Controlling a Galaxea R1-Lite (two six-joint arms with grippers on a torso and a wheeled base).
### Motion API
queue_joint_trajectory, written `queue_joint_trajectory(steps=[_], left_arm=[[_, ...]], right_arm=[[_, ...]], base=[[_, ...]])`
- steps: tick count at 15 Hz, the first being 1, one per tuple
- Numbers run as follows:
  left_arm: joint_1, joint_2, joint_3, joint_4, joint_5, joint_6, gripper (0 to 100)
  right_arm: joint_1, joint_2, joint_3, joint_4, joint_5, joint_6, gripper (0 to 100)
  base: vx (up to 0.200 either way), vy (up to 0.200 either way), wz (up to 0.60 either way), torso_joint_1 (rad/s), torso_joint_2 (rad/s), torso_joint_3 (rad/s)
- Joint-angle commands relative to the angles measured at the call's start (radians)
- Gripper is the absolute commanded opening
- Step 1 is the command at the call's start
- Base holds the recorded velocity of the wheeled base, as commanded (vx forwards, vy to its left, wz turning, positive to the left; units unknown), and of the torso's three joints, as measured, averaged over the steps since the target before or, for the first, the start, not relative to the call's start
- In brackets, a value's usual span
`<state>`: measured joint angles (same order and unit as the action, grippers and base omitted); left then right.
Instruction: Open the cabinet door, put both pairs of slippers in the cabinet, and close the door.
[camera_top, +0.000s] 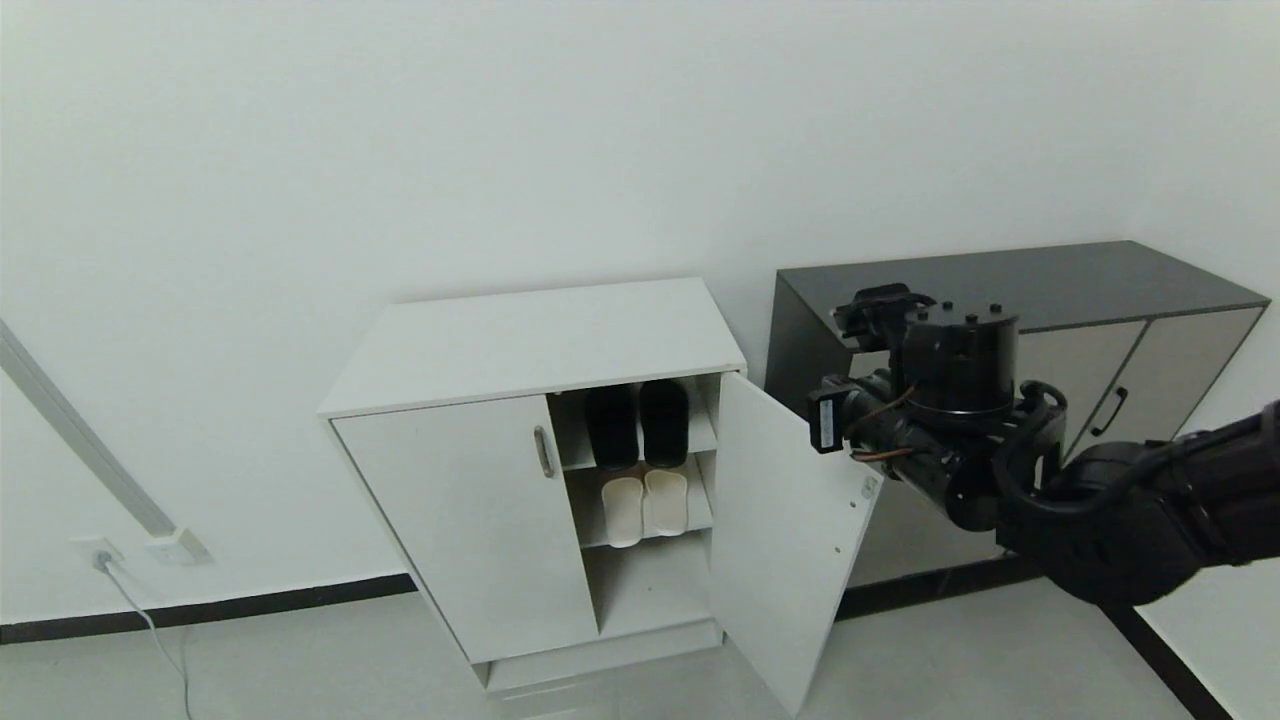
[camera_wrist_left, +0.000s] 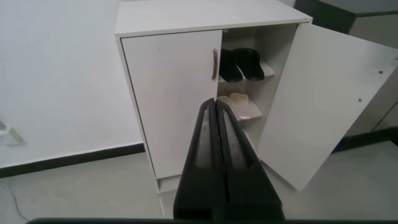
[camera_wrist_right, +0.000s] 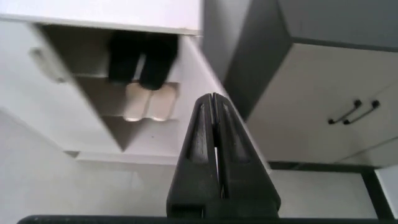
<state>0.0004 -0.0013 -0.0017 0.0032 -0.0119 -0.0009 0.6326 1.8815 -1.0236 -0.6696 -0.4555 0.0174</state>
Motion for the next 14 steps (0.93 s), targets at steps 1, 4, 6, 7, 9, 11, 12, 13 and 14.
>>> queue_joint_trajectory(steps=[1,4,6,7,9,11,12,13,14], left_arm=[[0.001,0.001,0.000,0.000,0.000,-0.001,0],[0.001,0.001,0.000,0.000,0.000,-0.001,0],[0.001,0.001,0.000,0.000,0.000,-0.001,0],[0.001,0.001,0.000,0.000,0.000,-0.001,0],[0.001,0.001,0.000,0.000,0.000,-0.001,0],[0.001,0.001,0.000,0.000,0.000,-0.001,0],[0.001,0.001,0.000,0.000,0.000,-0.001,0],[0.001,0.001,0.000,0.000,0.000,-0.001,0],[0.001,0.001,0.000,0.000,-0.002,-0.001,0]], right_arm=[[-0.083,0.108,-0.073,0.011,0.031,0.004,0],[-0.137,0.203,-0.142,0.013,0.084,0.039,0],[-0.160,0.258,-0.167,0.011,0.095,0.044,0],[-0.168,0.278,-0.174,0.011,0.097,0.044,0],[-0.178,0.306,-0.181,0.010,0.097,0.045,0],[-0.182,0.329,-0.193,0.008,0.101,0.045,0],[-0.183,0.338,-0.194,0.010,0.103,0.045,0],[-0.183,0.340,-0.194,0.010,0.103,0.045,0],[-0.183,0.343,-0.196,0.010,0.104,0.045,0]], base=[[0.000,0.000,0.00,0.000,0.00,0.000],[0.000,0.000,0.00,0.000,0.00,0.000],[0.000,0.000,0.00,0.000,0.00,0.000],[0.000,0.000,0.00,0.000,0.00,0.000],[0.000,0.000,0.00,0.000,0.00,0.000],[0.000,0.000,0.00,0.000,0.00,0.000],[0.000,0.000,0.00,0.000,0.00,0.000],[0.000,0.000,0.00,0.000,0.00,0.000],[0.000,0.000,0.00,0.000,0.00,0.000]])
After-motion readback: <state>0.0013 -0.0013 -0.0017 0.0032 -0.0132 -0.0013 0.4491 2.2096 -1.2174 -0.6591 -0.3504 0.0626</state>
